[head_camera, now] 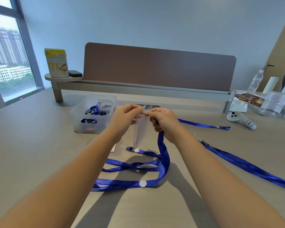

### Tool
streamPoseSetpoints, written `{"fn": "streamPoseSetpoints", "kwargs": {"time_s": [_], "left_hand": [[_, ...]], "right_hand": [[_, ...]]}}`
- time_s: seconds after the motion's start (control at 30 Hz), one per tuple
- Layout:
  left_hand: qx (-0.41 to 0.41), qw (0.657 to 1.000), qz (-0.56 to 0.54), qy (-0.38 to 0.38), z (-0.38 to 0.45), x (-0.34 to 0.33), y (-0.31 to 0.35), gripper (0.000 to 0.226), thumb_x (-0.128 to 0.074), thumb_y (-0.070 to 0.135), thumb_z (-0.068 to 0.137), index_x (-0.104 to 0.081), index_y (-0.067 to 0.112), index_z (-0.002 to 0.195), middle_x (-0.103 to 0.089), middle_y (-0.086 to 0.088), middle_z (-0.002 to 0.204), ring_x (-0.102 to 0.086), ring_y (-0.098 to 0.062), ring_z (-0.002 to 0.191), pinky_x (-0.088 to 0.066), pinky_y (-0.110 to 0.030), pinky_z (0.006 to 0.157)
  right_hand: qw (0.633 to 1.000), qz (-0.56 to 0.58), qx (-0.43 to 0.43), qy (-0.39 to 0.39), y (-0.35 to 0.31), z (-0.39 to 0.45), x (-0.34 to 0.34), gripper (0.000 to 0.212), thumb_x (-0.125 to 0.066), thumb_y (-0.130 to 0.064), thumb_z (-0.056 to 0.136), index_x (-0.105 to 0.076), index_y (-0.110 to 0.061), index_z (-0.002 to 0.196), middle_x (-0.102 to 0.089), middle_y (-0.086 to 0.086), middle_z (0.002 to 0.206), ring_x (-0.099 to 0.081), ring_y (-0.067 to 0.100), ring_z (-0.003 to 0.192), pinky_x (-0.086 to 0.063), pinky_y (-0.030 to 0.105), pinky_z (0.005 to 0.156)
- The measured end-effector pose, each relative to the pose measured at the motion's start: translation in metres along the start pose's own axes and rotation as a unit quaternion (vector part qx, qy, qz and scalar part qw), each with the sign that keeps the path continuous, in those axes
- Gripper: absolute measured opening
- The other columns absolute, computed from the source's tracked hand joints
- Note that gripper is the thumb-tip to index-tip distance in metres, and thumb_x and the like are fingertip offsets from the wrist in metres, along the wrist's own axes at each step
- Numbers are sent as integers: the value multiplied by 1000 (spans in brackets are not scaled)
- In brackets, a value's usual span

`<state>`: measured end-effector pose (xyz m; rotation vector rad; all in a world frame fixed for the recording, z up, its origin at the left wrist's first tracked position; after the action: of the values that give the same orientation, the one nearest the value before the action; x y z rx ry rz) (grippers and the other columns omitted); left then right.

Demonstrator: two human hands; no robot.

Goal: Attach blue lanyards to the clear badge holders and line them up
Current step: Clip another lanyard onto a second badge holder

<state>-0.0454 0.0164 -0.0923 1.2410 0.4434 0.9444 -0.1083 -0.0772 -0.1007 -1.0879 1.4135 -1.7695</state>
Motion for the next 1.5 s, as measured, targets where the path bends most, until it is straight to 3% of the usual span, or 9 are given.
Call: {"fn": "streamPoseSetpoints", "kwargs": {"time_s": [0.17,0.27,0.5,0.63,0.83,1.0,1.17,1.3,1.5], "left_hand": [[-10,994,74,-77,-9,-14,-10,35,-53,12,87,-47,8,122,-54,0,105,-51,-14,97,-44,-18,75],[-42,978,202,-15,-6,-6,-12,25,-47,14,91,-56,2,110,-58,-9,95,-54,-20,89,-45,-31,78],[-204,865,448,95,-10,11,22,26,-47,12,92,-61,7,113,-72,-16,97,-66,-32,86,-49,-32,68],[-271,786,549,91,-10,6,31,18,-72,1,71,-71,4,88,-75,-17,70,-67,-34,56,-54,-36,53],[-169,809,553,103,-3,20,21,28,-37,14,95,-52,9,119,-68,-14,107,-64,-30,91,-51,-35,72],[-105,836,528,103,-4,32,-1,26,-36,16,96,-53,9,113,-67,-13,108,-63,-29,91,-43,-32,63],[-70,852,513,82,-13,37,-23,26,-38,18,95,-53,10,115,-67,-13,104,-62,-27,87,-38,-29,63],[-55,853,515,64,-25,37,-33,27,-38,16,95,-53,8,116,-66,-15,107,-61,-30,92,-36,-30,66],[-48,859,508,55,-42,35,-38,23,-37,16,95,-54,7,108,-66,-17,101,-46,-21,73,-36,-30,63]], "right_hand": [[988,139,-50,-55,0,2,-3,27,-45,-11,92,-57,-11,67,-41,-9,37,-30,3,33,-25,15,38],[986,133,-77,-59,0,3,-1,27,-47,-11,91,-58,-12,66,-41,-9,36,-29,3,33,-24,15,37],[995,-75,-68,-11,-11,8,15,30,-52,-5,86,-54,-9,57,-41,0,46,-27,10,45,-24,22,46],[966,-258,-6,6,-20,10,8,20,-52,-7,87,-64,3,75,-51,13,62,-36,14,53,-32,25,51],[885,-423,134,143,-37,4,13,26,-37,-10,96,-56,-3,112,-62,15,110,-57,27,96,-43,31,76],[873,-426,212,110,-45,1,12,40,-37,0,93,-44,-6,133,-55,16,120,-50,27,106,-40,30,89],[934,-352,41,-47,15,2,-3,28,-55,-2,87,-59,-6,115,-64,13,111,-56,19,95,-45,28,88],[897,-391,-94,-184,63,-18,-23,14,-60,2,81,-69,-5,89,-68,16,108,-54,17,91,-47,35,94],[847,-461,-127,-235,93,-44,-38,17,-63,-3,81,-71,-4,96,-68,11,106,-54,17,93,-47,32,87]]}}
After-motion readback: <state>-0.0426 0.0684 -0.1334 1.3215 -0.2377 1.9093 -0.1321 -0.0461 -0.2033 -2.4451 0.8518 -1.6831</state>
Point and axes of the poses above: each hand's wrist, its own z-axis towards the middle knuckle, its own x-axis out of the back of the hand, y = z × x, the point moved 8 cm from there along z, towards the middle knuckle
